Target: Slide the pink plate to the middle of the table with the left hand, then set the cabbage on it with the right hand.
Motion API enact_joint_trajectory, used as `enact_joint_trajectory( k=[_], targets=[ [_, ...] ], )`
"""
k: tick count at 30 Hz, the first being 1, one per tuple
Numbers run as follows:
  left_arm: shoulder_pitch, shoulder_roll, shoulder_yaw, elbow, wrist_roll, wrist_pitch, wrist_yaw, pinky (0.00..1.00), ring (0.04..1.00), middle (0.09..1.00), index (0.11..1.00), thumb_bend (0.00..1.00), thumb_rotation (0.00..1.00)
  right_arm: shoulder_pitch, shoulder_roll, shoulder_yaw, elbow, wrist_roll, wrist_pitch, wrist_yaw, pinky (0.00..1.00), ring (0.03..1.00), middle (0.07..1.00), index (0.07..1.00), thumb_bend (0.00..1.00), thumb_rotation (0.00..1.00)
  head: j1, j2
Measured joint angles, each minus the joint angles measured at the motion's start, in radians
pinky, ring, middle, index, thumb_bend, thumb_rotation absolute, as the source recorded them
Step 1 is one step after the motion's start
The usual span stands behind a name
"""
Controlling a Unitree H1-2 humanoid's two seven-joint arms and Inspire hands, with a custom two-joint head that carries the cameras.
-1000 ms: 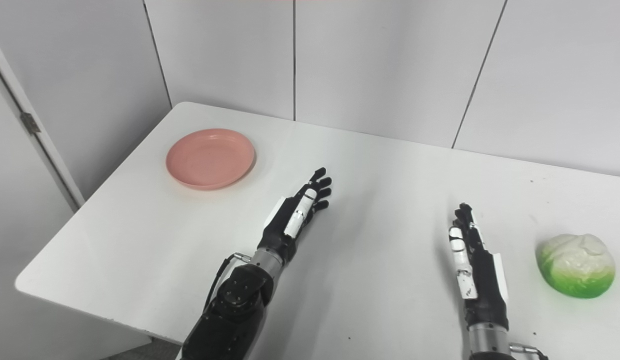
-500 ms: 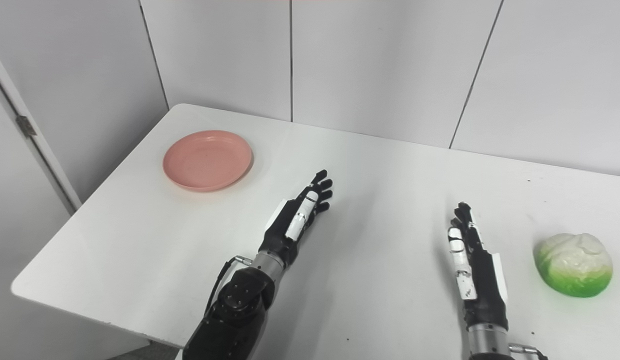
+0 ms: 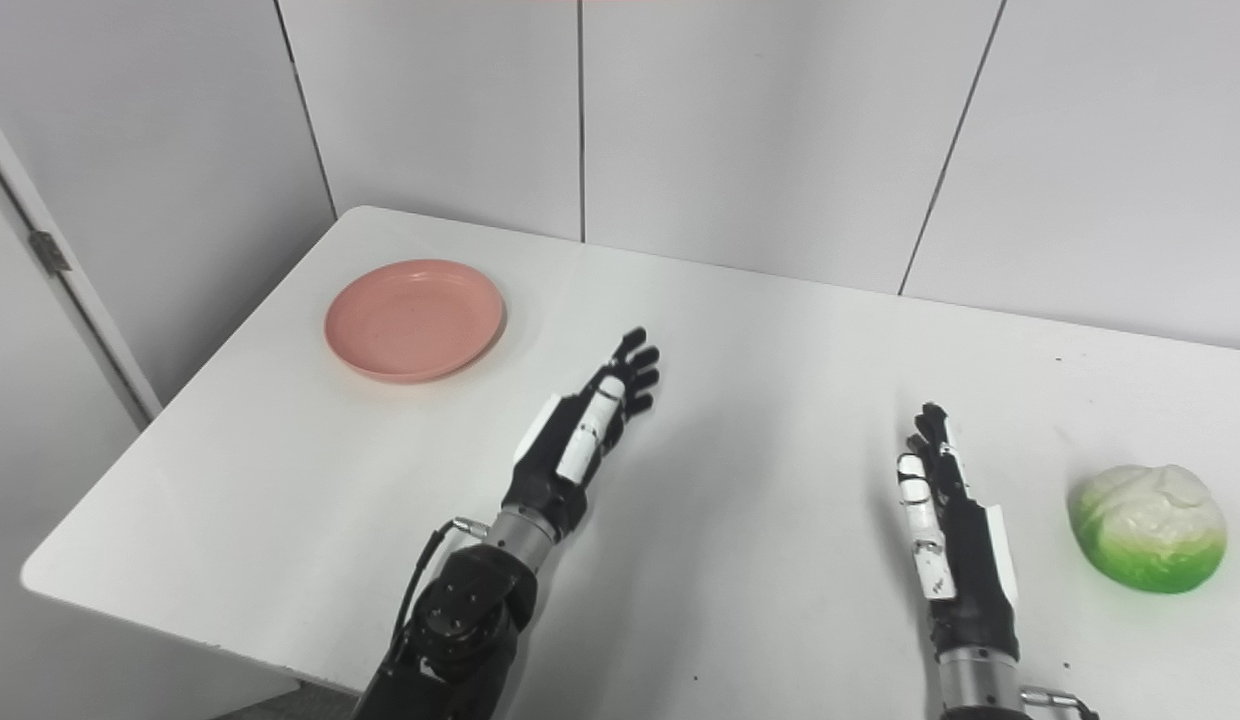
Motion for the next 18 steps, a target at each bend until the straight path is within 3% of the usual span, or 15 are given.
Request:
enact_joint_trajectory(
  k=[9, 18],
  targets=[
    [-0.059, -0.003, 0.029, -0.131, -0.006, 0.042, 0.022, 0.97, 0.946, 0.954, 0.948, 0.48, 1.0, -0.001, 0.0, -0.002, 0.0, 0.01, 0.0, 0.002, 0.95, 0.957, 0.969, 0.975, 0.15, 1.0, 0.002, 0.0],
    [-0.151, 0.006, 0.126, -0.161, -0.037, 0.066, 0.063, 0.95, 0.95, 0.96, 0.945, 0.44, 1.0, -0.001, 0.0, -0.003, 0.0, 0.01, 0.0, 0.002, 0.96, 0.959, 0.97, 0.976, 0.14, 1.0, 0.009, 0.003]
  ],
)
